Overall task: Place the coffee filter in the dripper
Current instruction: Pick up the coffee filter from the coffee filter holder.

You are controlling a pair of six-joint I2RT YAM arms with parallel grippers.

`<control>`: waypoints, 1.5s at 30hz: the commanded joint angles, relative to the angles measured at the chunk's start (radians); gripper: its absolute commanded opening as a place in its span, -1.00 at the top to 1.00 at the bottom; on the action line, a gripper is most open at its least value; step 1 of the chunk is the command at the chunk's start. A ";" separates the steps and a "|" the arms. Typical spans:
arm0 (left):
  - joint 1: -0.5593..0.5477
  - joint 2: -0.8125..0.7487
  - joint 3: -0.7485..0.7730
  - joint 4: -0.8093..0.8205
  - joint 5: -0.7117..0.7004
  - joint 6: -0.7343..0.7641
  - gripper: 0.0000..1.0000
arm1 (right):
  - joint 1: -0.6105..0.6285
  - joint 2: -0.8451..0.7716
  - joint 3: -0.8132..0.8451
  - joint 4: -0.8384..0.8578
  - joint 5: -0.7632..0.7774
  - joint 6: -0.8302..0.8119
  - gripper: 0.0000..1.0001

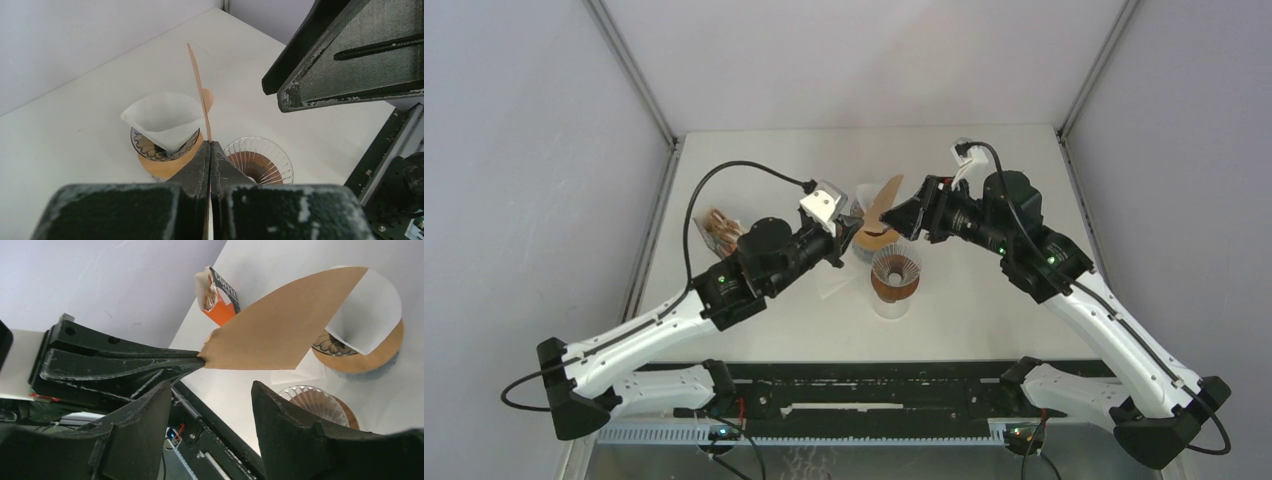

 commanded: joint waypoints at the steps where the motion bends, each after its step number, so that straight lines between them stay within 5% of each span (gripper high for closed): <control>1: -0.043 0.024 -0.007 0.066 -0.106 0.046 0.99 | 0.016 -0.001 0.051 0.027 0.017 0.071 -0.34; 13: -0.144 0.082 0.026 0.068 -0.216 0.114 0.99 | 0.017 0.039 0.051 0.036 0.056 0.100 0.11; 45: -0.184 0.109 0.042 0.068 -0.226 0.162 0.99 | 0.028 0.094 0.051 0.022 0.019 0.074 0.64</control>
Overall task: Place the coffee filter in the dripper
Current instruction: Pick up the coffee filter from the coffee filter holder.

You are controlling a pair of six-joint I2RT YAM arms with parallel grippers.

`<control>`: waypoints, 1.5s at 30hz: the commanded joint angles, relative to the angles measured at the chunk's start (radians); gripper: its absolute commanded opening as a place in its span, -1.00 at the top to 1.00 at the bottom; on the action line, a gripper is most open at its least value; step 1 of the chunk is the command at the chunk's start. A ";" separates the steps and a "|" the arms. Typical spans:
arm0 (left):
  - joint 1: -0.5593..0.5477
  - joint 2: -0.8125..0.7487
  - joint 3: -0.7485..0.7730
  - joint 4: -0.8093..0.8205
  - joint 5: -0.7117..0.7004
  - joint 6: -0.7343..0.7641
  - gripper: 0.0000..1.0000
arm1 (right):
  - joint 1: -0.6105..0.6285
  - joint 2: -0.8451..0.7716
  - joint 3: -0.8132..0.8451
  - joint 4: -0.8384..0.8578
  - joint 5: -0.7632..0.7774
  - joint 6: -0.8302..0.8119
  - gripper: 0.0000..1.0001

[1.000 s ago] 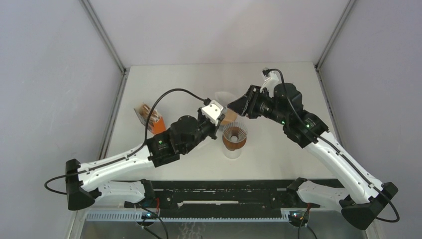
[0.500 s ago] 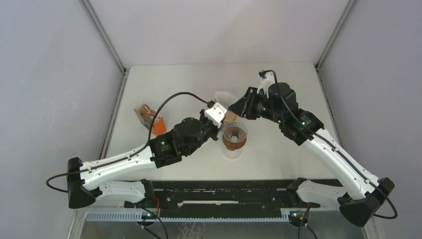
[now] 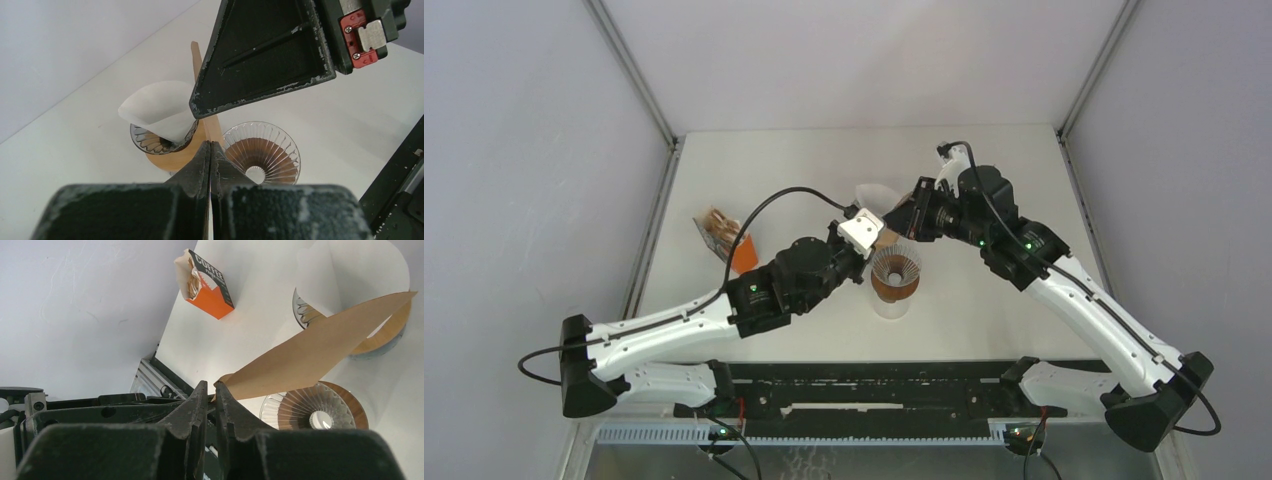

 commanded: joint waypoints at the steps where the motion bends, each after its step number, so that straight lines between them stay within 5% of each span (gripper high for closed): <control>1: -0.008 -0.004 0.039 0.038 0.008 0.023 0.99 | 0.008 0.000 0.039 0.061 -0.016 -0.005 0.64; 18: -0.013 -0.022 0.023 0.038 -0.001 0.029 0.99 | 0.009 -0.006 0.087 0.004 0.030 -0.056 0.47; 32: -0.019 -0.011 0.025 0.034 -0.018 0.043 0.99 | 0.021 -0.077 0.117 -0.190 0.168 -0.056 -0.24; 45: -0.084 0.031 0.057 0.031 -0.089 0.112 0.99 | 0.037 -0.042 0.071 -0.157 0.160 0.033 -0.26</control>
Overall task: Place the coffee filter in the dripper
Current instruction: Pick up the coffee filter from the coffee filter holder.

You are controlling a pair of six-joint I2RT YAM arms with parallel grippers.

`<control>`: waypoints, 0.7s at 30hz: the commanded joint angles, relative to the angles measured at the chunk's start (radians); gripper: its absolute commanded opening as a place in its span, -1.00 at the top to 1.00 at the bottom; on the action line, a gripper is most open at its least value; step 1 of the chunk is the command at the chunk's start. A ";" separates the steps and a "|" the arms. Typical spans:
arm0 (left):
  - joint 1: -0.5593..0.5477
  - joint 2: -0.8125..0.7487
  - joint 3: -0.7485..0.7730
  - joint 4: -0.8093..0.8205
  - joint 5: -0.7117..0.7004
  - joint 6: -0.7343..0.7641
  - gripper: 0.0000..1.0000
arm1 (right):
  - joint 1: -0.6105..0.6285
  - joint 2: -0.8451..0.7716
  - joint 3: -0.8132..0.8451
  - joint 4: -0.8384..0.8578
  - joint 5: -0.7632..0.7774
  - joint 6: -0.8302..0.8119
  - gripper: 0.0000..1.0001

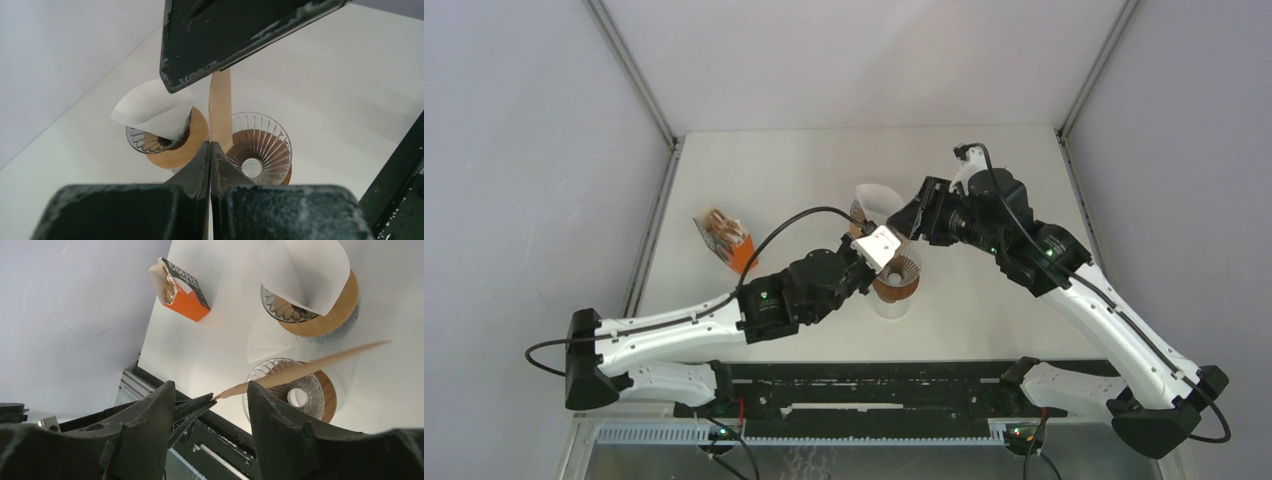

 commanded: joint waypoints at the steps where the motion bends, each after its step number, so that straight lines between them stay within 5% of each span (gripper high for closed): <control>1: -0.018 0.001 0.058 0.031 -0.046 0.039 0.99 | 0.009 0.011 -0.012 0.021 0.012 0.032 -0.23; 6: -0.028 0.006 0.063 0.031 -0.054 0.043 0.99 | 0.012 0.010 -0.015 -0.022 0.017 0.030 -0.06; 21: -0.052 0.019 0.066 0.031 -0.077 0.049 0.99 | 0.027 0.002 -0.042 -0.046 0.032 0.051 0.01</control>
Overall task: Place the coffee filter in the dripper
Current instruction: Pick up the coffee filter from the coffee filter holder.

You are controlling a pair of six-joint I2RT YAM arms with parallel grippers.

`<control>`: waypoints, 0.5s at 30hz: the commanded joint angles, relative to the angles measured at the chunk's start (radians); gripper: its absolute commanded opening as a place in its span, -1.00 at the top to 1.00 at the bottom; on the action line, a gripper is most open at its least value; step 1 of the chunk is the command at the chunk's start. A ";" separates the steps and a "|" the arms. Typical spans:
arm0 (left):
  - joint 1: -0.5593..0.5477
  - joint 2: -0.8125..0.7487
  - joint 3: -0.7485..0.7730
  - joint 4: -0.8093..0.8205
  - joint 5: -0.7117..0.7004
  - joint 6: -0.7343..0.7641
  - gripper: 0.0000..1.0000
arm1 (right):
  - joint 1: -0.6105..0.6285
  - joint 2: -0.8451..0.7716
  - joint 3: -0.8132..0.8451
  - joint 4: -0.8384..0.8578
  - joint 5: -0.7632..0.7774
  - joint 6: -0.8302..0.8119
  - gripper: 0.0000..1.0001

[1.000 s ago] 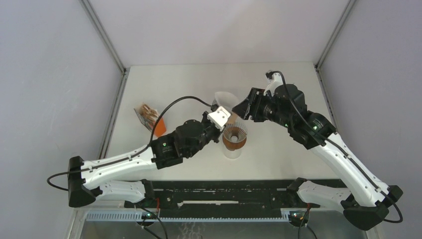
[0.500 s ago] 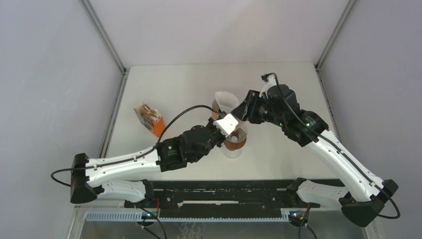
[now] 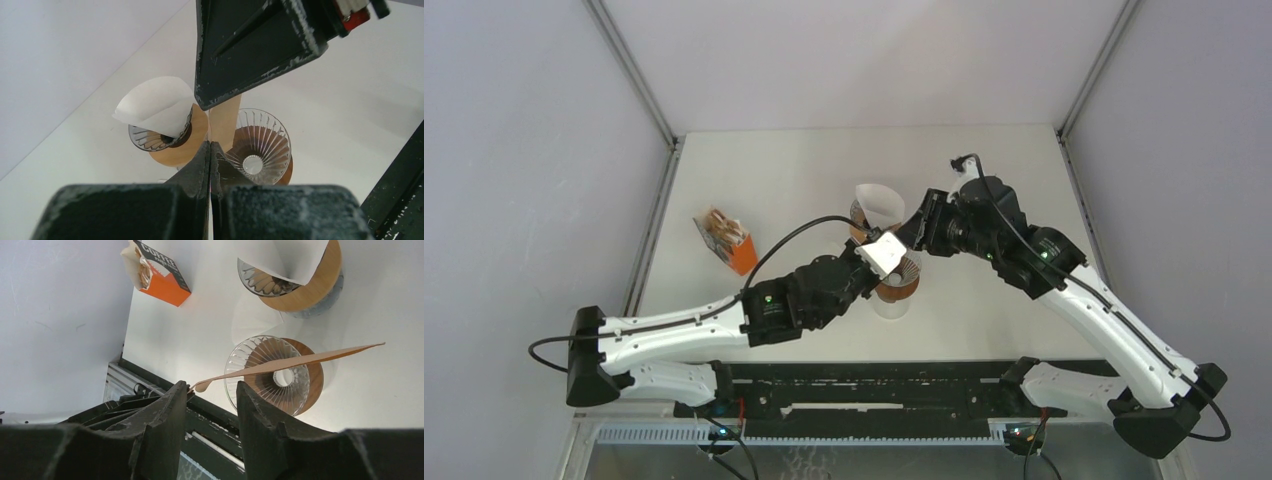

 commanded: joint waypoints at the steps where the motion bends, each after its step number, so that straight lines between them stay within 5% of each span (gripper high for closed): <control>1: -0.017 0.003 0.065 0.031 -0.026 0.021 0.99 | 0.014 0.007 -0.008 0.028 0.000 0.023 0.03; 10: -0.032 0.002 0.061 0.031 -0.030 0.016 0.99 | 0.017 0.006 -0.023 0.051 0.004 0.024 0.28; 15: -0.040 -0.006 0.057 0.031 -0.026 0.005 0.99 | 0.016 -0.006 -0.026 0.048 0.003 0.014 0.67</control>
